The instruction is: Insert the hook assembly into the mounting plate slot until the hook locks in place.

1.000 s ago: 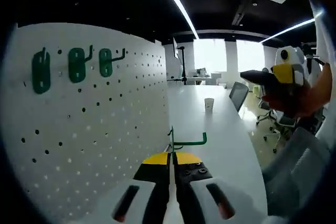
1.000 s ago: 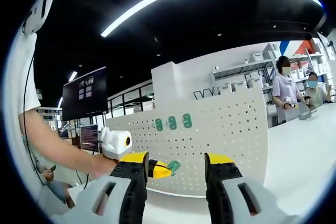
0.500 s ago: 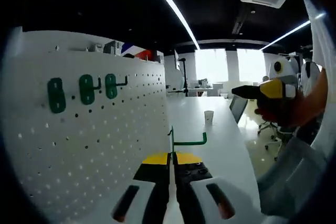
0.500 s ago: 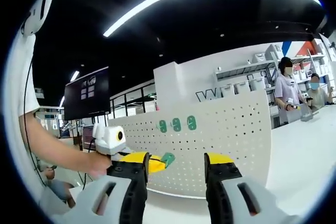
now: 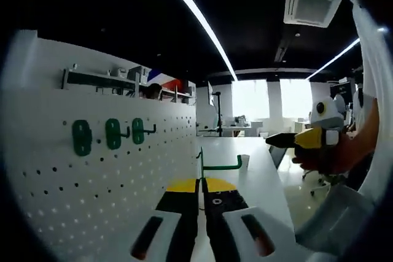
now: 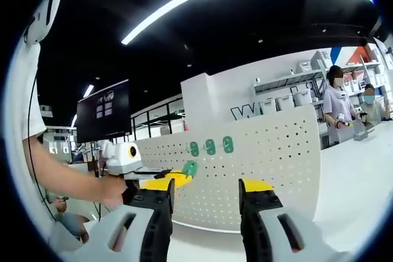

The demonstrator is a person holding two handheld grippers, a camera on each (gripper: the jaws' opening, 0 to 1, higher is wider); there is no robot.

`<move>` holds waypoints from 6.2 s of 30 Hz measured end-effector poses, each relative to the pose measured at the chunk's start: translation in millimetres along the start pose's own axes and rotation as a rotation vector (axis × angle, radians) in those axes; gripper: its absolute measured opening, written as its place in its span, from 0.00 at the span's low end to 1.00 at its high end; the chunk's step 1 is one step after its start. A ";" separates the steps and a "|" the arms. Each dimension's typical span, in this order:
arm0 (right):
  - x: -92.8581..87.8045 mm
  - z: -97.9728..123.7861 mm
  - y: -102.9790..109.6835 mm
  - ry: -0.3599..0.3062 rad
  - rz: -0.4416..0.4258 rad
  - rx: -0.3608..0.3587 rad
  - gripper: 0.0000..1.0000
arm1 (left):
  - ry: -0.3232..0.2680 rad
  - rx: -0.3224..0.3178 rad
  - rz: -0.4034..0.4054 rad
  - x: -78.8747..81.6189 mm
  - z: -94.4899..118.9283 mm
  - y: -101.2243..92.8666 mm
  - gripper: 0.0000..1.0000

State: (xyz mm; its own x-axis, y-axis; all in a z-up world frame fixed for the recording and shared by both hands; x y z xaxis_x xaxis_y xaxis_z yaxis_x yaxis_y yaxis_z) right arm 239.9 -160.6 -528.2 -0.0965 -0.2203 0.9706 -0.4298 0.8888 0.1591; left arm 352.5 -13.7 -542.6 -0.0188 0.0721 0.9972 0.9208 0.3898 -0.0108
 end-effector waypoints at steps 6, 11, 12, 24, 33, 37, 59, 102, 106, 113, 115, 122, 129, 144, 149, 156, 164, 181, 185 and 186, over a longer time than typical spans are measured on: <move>0.8 -1.3 1.0 -0.001 0.003 0.004 0.40 | -0.075 -0.008 -0.008 14.3 3.6 -5.2 0.02; 0.7 -2.5 2.4 -0.001 0.003 0.008 0.40 | -0.088 -0.004 -0.009 17.3 3.6 -5.5 0.02; 0.6 -2.7 2.7 0.000 0.004 0.009 0.39 | -0.088 -0.004 -0.009 17.1 3.7 -5.6 0.02; -7.3 -1.6 -1.5 -0.030 -0.257 0.022 0.37 | -0.069 -0.002 0.001 11.5 3.6 -7.5 0.02; -8.1 -9.5 4.2 -0.018 -0.258 0.039 0.35 | -0.064 0.005 -0.001 12.9 3.7 -10.0 0.02; -8.0 -14.3 6.8 -0.022 -0.253 0.048 0.33 | -0.061 0.006 -0.003 12.5 2.5 -14.5 0.02; 0.6 -37.1 18.9 -0.068 -0.246 0.087 0.22 | -0.065 0.023 -0.016 16.0 -8.3 -38.4 0.02; -1.8 -49.6 17.1 -0.083 -0.288 0.050 0.02 | -0.075 0.031 -0.002 12.5 -18.4 -61.5 0.02; -4.2 -49.8 17.4 -0.066 -0.278 0.043 0.02 | -0.067 0.041 0.003 9.9 -17.6 -60.9 0.02; -5.5 -49.9 18.6 -0.046 -0.292 0.040 0.00 | -0.064 0.046 -0.002 8.9 -15.7 -60.8 0.02; -6.5 -49.8 18.1 -0.041 -0.307 0.040 0.00 | -0.063 0.050 -0.007 8.1 -15.5 -60.4 0.02; -8.7 -48.5 17.4 -0.031 -0.324 0.035 0.00 | -0.044 0.052 0.037 6.3 -16.5 -59.1 0.04; -9.9 -47.5 16.0 -0.029 -0.336 0.034 0.00 | -0.022 0.114 0.032 0.5 -14.3 -47.8 0.36; -11.3 -48.5 17.3 -0.021 -0.346 0.043 0.00 | 0.016 0.134 0.000 -6.5 -15.6 -43.1 0.74; -11.4 -48.6 14.7 -0.003 -0.301 0.037 0.00 | 0.022 0.135 -0.015 -6.8 -14.1 -42.7 0.72; -4.3 -55.1 10.5 0.019 -0.167 0.026 0.00 | 0.054 0.167 -0.007 -13.9 0.8 -32.2 0.70; 1.2 -65.3 5.8 0.030 -0.120 0.017 0.00 | 0.069 0.202 0.007 -17.2 20.5 -21.0 0.69; 18.7 -84.6 -11.3 0.045 0.078 -0.016 0.01 | 0.080 0.250 0.020 -21.2 47.7 -15.4 0.67; 18.1 -89.9 -16.5 0.048 0.079 -0.034 0.01 | 0.085 0.266 0.007 -22.0 51.9 -16.0 0.67; 18.2 -91.0 -17.5 0.048 0.084 -0.037 0.01 | 0.081 0.270 0.003 -21.5 53.5 -16.4 0.66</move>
State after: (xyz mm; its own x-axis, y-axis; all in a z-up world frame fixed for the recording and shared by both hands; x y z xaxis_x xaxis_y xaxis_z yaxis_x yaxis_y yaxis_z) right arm 327.4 -143.6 -496.9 -0.0869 -0.1260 0.9882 -0.3884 0.9178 0.0829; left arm 317.0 27.5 -567.8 0.0252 0.0041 0.9997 0.7834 0.6211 -0.0223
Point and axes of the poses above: the point that each gripper's makers call its tool centre point, and the gripper's own axes: z roughly backward along the fingers, y roughly to its left, x roughly out of its top, the point moved 5 cm from there along z, roughly backward along the fingers, and after that the axes turned 2 degrees about -y, right-handed, at the moved point
